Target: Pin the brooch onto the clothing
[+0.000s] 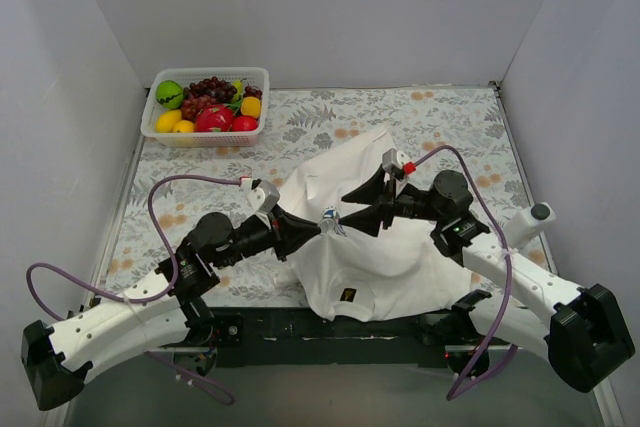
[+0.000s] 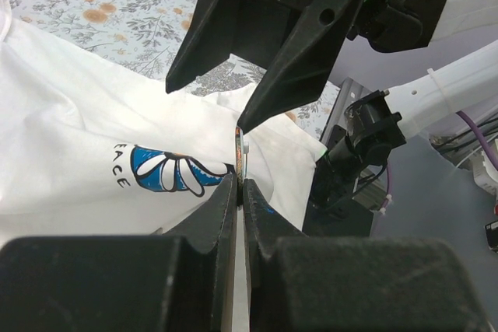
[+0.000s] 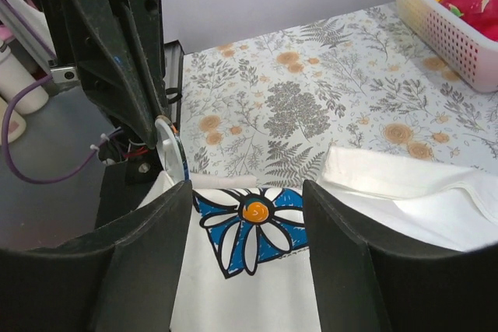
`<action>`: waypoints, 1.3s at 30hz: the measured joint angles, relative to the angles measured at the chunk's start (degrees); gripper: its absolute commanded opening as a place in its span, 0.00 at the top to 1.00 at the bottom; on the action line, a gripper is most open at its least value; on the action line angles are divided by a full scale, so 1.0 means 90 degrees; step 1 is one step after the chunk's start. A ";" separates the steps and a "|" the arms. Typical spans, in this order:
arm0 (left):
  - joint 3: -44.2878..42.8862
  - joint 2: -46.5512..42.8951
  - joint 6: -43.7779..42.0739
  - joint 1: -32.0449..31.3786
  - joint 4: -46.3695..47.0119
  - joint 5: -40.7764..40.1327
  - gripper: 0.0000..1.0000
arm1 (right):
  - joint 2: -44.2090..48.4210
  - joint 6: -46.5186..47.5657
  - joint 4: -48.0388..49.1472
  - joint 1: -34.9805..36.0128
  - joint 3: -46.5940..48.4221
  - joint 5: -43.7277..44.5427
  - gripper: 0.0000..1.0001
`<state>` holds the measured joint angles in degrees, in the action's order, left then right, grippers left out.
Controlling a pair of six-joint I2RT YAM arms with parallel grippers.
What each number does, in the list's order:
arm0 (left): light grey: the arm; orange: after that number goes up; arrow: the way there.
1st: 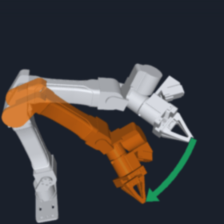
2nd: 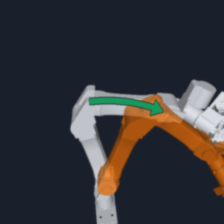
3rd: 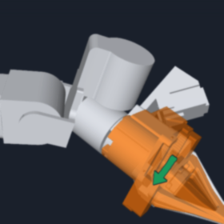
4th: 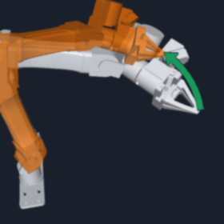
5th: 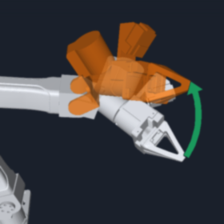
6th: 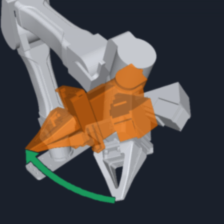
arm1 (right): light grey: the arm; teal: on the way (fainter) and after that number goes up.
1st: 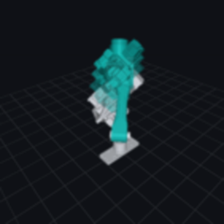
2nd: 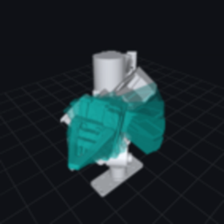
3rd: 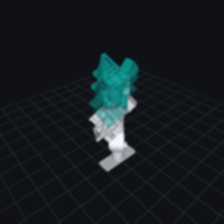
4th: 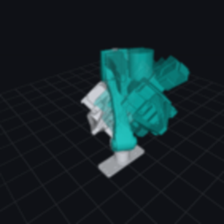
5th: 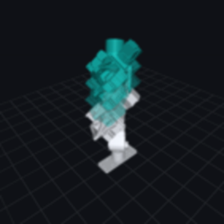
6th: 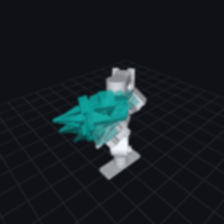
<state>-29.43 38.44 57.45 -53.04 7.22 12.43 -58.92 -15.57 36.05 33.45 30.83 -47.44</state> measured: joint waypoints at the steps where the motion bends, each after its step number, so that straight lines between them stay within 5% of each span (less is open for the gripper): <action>1: 0.0000 0.0000 0.0000 0.0000 -0.0010 0.0000 1.00 | 0.0034 0.0015 0.0000 0.0000 0.0000 0.0027 0.30; 8: -0.0248 0.0374 -0.0078 0.0000 -0.0423 -0.0075 0.94 | 0.0075 0.0226 -0.0393 -0.0005 0.0029 0.0559 0.20; 9: -0.0369 0.0537 -0.0107 0.0000 -0.0549 -0.0075 0.78 | 0.0049 0.0257 -0.0549 -0.0007 0.0075 0.0687 0.20; 11: -0.0595 0.0835 -0.0172 -0.0002 -0.0797 -0.0078 0.61 | -0.0070 0.0311 -0.0867 -0.0032 0.0260 0.0959 0.19; 12: -0.0682 0.0935 -0.0206 -0.0002 -0.0869 -0.0102 0.31 | -0.0155 0.0335 -0.1022 -0.0051 0.0381 0.1098 0.19; 14: -0.0869 0.1083 -0.0192 -0.0002 -0.1039 -0.0272 0.03 | -0.0335 0.0391 -0.1263 -0.0121 0.0627 0.1328 0.18; 27: -0.2518 0.2336 0.0296 0.0311 -0.2263 -0.2443 0.02 | -0.1620 0.0095 -0.2011 -0.0877 0.1659 0.1802 0.18; 33: -0.2652 0.3308 0.0964 0.1401 -0.2953 -0.2064 0.02 | -0.2079 -0.0090 -0.2222 -0.0947 0.1715 0.1736 0.18; 39: -0.1812 0.3249 0.1994 0.2514 -0.2875 -0.1020 0.05 | -0.2176 -0.0112 -0.2327 -0.0950 0.1715 0.1676 0.18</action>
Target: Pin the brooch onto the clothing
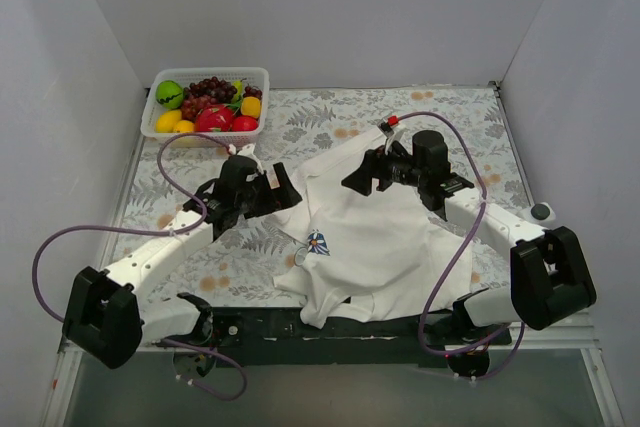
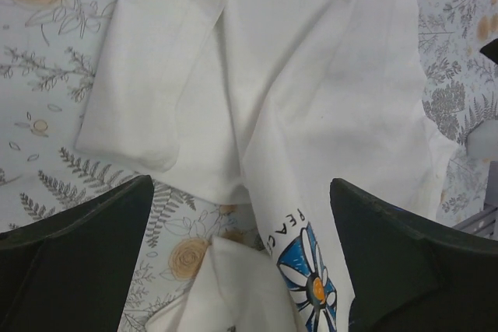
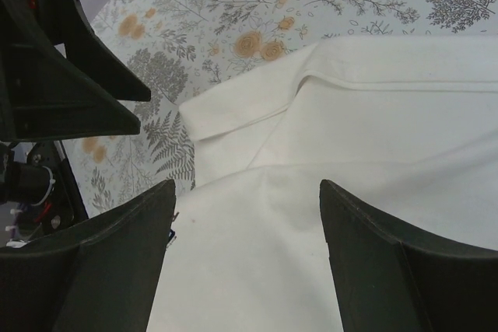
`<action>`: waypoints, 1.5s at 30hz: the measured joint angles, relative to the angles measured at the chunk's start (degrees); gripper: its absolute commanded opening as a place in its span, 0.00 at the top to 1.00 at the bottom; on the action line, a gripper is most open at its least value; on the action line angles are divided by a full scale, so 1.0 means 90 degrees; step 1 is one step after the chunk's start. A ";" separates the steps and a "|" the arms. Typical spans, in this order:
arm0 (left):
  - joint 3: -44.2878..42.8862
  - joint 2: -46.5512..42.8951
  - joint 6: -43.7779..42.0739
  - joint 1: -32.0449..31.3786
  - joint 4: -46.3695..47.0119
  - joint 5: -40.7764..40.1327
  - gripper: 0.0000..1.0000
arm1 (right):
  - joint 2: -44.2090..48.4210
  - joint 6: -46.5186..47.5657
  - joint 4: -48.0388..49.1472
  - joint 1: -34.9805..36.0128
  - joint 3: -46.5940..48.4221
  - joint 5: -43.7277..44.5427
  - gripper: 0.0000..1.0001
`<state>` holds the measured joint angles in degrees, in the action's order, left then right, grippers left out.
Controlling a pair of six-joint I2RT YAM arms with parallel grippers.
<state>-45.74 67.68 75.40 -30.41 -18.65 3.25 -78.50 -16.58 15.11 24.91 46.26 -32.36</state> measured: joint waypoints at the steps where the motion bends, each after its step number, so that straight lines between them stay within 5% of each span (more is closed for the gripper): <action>1: 0.0180 -0.0058 0.0163 0.0119 0.0027 0.0155 0.05 | 0.0000 0.0000 -0.0010 0.0000 -0.0002 -0.0010 0.18; 10: 0.1299 -0.0262 0.1134 0.0690 0.0556 0.1117 0.12 | -0.0151 0.0000 -0.0012 -0.0005 -0.0002 -0.0136 0.19; 25: 0.1530 0.0843 0.1494 0.0748 0.2006 0.1090 0.24 | -0.0177 0.0002 -0.0022 -0.0053 -0.0024 -0.0138 0.20; 30: 0.1562 0.1156 0.1530 0.0748 0.2317 0.1037 0.47 | -0.0177 0.0002 -0.0019 -0.0126 -0.0027 -0.0109 0.20; 35: 0.1591 0.1253 0.1549 0.0750 0.2477 0.0891 0.98 | -0.0219 -0.0017 -0.0002 -0.0216 -0.0024 -0.0078 0.19; 45: 0.1566 0.0588 0.1127 0.0760 0.2050 0.0670 1.00 | -0.1552 -0.0158 -0.0177 -0.0736 0.1066 0.0695 0.18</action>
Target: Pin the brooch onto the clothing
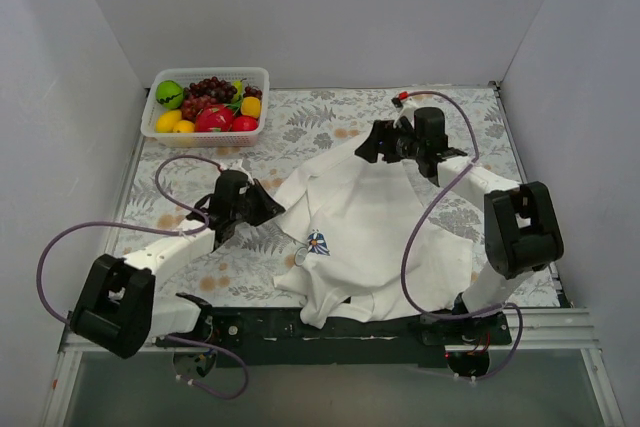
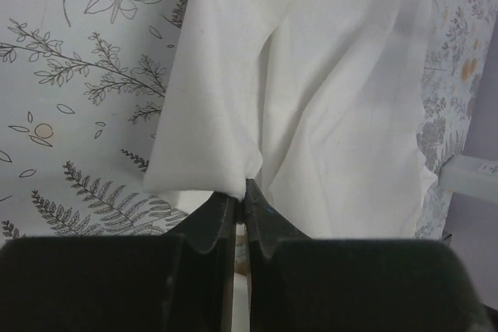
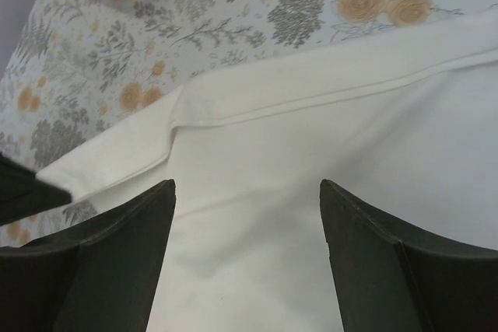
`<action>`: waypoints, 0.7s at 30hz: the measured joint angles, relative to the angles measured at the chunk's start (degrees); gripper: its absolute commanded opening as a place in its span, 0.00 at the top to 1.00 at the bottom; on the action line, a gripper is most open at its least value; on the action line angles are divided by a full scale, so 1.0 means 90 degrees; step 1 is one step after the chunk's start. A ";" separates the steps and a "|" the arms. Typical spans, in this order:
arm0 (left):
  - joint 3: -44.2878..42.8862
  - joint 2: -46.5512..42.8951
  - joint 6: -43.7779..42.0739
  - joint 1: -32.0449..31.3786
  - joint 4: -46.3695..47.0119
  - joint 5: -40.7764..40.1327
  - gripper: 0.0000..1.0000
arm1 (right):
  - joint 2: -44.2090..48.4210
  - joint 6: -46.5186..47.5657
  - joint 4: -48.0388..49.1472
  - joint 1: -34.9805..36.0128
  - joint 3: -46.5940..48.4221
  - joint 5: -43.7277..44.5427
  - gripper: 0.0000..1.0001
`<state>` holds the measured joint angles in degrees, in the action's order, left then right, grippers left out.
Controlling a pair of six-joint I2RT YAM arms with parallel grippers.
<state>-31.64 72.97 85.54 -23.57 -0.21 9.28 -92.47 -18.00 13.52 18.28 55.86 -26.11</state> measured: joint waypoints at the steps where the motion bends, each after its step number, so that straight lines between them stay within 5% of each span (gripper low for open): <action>1: -0.0007 -0.0148 -0.0078 0.0000 -0.0053 0.0049 1.00 | -0.0204 -0.0012 -0.0080 -0.0073 0.0219 0.0138 0.18; 17: -0.0573 -0.1263 -0.1103 0.0017 -0.0784 0.1634 1.00 | -0.3949 -0.0367 -0.1642 -0.0889 0.4313 0.1608 0.27; 21: -0.0573 -0.1265 -0.1234 0.0017 -0.0845 0.1838 1.00 | -0.4549 -0.0476 -0.1974 -0.0940 0.5090 0.1700 0.47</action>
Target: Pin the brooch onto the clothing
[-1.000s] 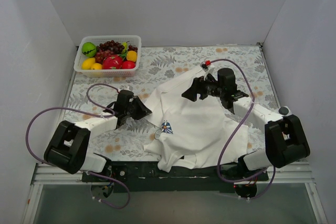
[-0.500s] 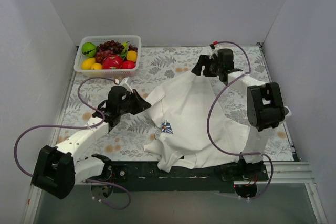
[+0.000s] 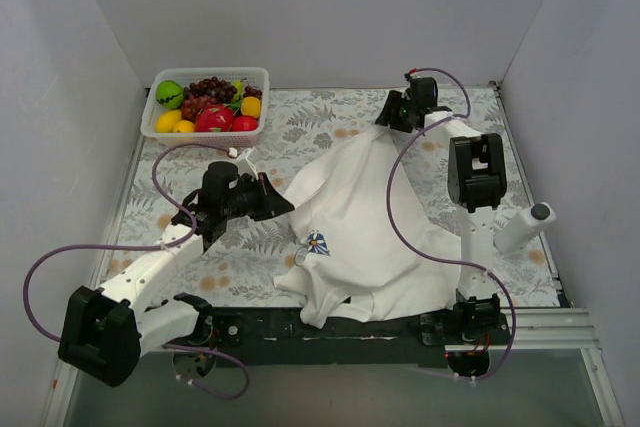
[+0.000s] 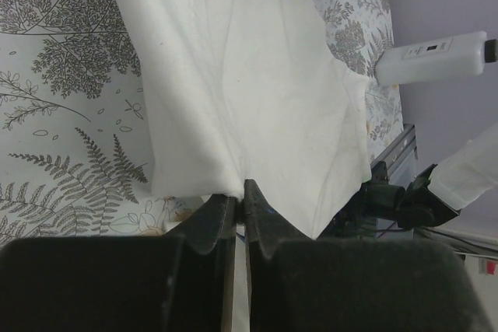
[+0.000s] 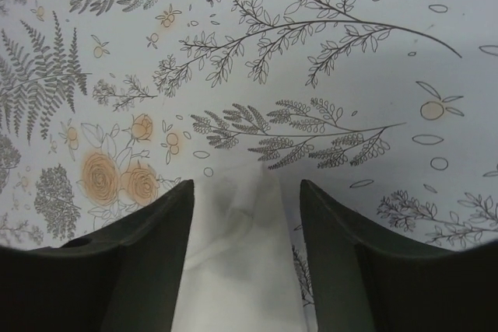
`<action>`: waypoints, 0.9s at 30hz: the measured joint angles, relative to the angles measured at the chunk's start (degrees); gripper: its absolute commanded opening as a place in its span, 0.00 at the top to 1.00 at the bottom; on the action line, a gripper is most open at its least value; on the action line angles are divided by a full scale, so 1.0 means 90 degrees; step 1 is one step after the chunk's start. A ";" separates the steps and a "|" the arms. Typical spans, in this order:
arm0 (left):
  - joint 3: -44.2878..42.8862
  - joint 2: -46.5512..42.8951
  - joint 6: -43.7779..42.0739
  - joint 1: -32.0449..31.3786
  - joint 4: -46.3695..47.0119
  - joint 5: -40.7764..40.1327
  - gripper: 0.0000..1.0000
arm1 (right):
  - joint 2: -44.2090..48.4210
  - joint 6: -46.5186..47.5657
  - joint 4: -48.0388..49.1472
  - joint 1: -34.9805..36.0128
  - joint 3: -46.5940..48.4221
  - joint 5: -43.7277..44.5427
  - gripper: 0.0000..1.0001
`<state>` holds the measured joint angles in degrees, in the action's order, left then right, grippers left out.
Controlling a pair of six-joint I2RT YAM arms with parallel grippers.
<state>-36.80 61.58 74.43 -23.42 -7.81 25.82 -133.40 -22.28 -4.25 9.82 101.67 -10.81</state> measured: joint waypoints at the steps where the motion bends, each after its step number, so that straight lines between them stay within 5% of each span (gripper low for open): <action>1: 0.0000 0.0002 -0.0019 0.0000 -0.0005 0.0029 1.00 | -0.0129 -0.0029 -0.0078 -0.0005 0.0185 -0.0022 0.58; 3: 0.0000 0.0005 -0.0066 0.0000 -0.0017 0.0061 1.00 | -0.0350 -0.0075 -0.0155 -0.0007 0.0486 -0.0097 0.68; 4: 0.0000 0.0007 -0.0085 0.0000 -0.0019 0.0063 1.00 | -0.0427 -0.0121 -0.0209 -0.0007 0.0578 -0.0153 0.84; 6: 0.0000 0.0017 -0.0121 0.0000 -0.0024 0.0066 1.00 | -0.0515 -0.0170 -0.0265 -0.0007 0.0678 -0.0228 0.98; 13: -0.0340 0.0219 -0.0180 0.0000 -0.0364 -0.0221 1.00 | -0.0471 -0.0172 -0.0427 -0.0007 0.0692 -0.0393 0.99; 17: -0.1348 0.0661 -0.0279 0.0000 -0.0729 -0.0646 1.00 | 0.0141 -0.0151 -0.0733 -0.0015 0.0605 -0.0459 0.99; 27: -0.6341 0.2256 -0.0935 0.0024 -0.1651 -0.1331 1.00 | 0.5246 -0.0039 -0.0299 -0.0073 0.0058 -0.0287 0.99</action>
<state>-93.86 81.89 66.02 -23.20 -22.68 13.85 -86.19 -22.63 -6.94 9.17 102.19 -13.39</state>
